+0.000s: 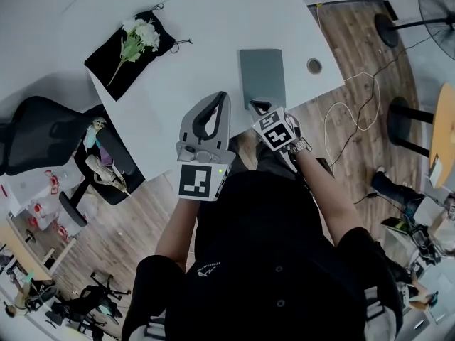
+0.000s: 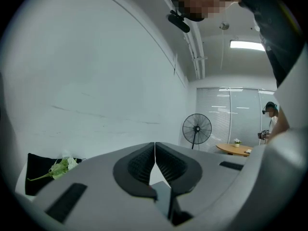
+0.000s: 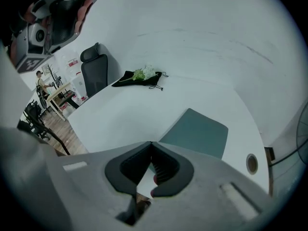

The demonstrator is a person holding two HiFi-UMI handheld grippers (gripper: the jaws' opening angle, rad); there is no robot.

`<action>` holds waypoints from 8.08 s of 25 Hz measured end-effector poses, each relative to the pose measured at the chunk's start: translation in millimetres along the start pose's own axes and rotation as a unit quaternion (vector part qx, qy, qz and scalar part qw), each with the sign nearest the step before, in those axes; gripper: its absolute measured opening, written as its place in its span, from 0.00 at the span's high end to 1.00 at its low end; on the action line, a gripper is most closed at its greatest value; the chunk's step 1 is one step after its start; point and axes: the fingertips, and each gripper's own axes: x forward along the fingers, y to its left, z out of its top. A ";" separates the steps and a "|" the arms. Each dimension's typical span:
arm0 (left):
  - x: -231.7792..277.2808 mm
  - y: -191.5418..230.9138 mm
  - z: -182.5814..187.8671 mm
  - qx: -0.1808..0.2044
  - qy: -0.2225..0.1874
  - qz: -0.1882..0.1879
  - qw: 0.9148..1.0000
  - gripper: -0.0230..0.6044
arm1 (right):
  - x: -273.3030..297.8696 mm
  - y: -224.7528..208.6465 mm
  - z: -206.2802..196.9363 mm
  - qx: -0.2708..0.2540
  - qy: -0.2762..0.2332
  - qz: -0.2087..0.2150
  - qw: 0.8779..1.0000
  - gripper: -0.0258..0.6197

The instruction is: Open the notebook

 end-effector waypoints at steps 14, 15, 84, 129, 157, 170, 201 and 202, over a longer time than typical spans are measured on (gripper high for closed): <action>0.6 4.9 1.3 -0.001 -0.003 -0.028 1.000 0.95 | 27.3 20.1 -30.8 -0.047 0.067 -0.008 0.997 0.80; -0.2 5.6 0.5 -0.001 -0.002 -0.028 1.000 0.95 | 29.8 19.9 -32.6 -0.054 0.071 -0.015 0.996 0.80; -23.3 -21.4 -4.5 0.013 -0.005 0.005 1.000 0.95 | -10.9 1.1 -19.1 0.021 0.006 -0.031 0.999 0.94; -11.9 -97.8 -10.8 0.052 0.004 0.026 0.998 0.95 | -80.5 -30.5 -24.4 0.072 -0.078 0.006 0.994 0.94; 23.0 -141.7 -23.5 0.054 0.018 -0.034 0.998 0.95 | -116.4 -67.8 -46.1 0.142 -0.121 -0.032 0.982 0.94; 38.1 -148.7 -29.8 0.059 0.026 -0.068 0.996 0.95 | -119.8 -85.2 -58.8 0.172 -0.122 -0.057 0.976 0.94; 68.1 -170.9 -42.6 0.055 0.047 -0.138 0.988 0.95 | -133.8 -128.7 -104.0 0.269 -0.110 -0.126 0.949 0.94; 68.6 -171.9 -42.2 0.052 0.046 -0.140 0.988 0.95 | -133.7 -129.4 -104.9 0.271 -0.110 -0.128 0.948 0.94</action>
